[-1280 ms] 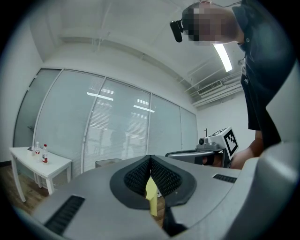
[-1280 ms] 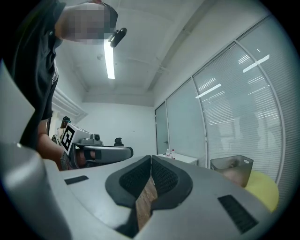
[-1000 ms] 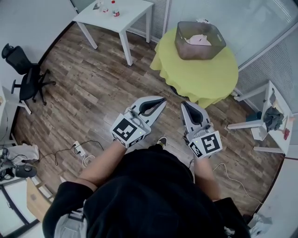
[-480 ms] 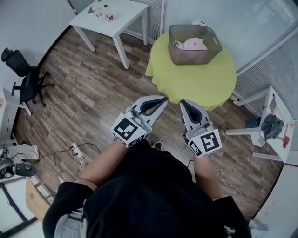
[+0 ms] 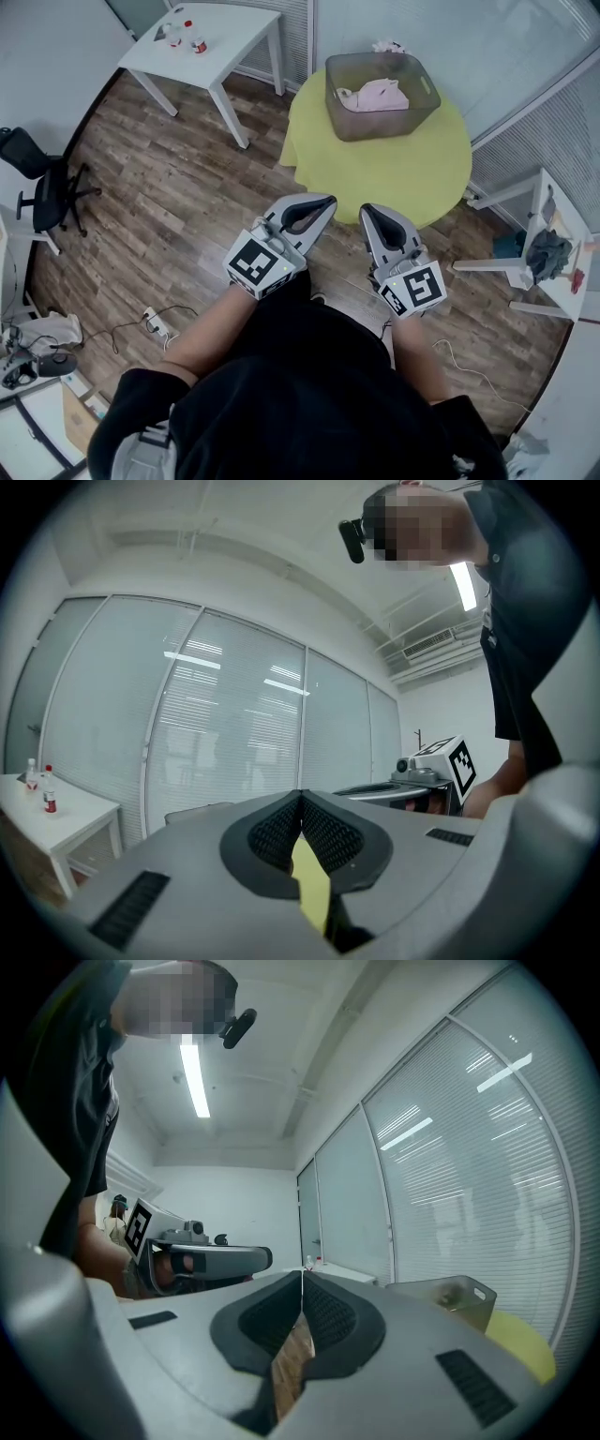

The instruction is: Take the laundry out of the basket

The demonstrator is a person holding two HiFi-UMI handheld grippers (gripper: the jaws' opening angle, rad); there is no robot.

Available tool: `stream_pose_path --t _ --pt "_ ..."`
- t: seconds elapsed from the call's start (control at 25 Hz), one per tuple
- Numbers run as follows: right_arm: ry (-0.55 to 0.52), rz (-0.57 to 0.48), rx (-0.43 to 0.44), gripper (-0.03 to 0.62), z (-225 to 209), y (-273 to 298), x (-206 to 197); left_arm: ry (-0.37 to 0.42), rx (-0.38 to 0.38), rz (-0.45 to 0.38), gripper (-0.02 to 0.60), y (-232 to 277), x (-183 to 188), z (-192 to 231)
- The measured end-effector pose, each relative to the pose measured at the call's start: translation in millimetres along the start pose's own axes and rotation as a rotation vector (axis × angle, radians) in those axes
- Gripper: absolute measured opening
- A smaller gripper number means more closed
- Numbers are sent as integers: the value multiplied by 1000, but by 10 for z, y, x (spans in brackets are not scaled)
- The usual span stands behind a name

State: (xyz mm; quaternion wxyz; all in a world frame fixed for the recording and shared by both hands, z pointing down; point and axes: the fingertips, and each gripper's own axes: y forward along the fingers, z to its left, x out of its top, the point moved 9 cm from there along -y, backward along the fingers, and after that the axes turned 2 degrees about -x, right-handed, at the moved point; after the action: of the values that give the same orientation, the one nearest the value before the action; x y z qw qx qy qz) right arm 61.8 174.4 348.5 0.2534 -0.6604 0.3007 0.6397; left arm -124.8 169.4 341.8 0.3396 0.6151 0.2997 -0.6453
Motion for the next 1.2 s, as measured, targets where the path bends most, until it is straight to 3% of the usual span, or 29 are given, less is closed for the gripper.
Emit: stream_pose_path --t 0.72,1.2 --pt "-28 51 -178 25 -770 1302 135 -1 -165 18 11 741 41 1677" --pt "-21 68 -256 25 -1073 1611 107 -12 -219 51 11 1094 -3 2163"
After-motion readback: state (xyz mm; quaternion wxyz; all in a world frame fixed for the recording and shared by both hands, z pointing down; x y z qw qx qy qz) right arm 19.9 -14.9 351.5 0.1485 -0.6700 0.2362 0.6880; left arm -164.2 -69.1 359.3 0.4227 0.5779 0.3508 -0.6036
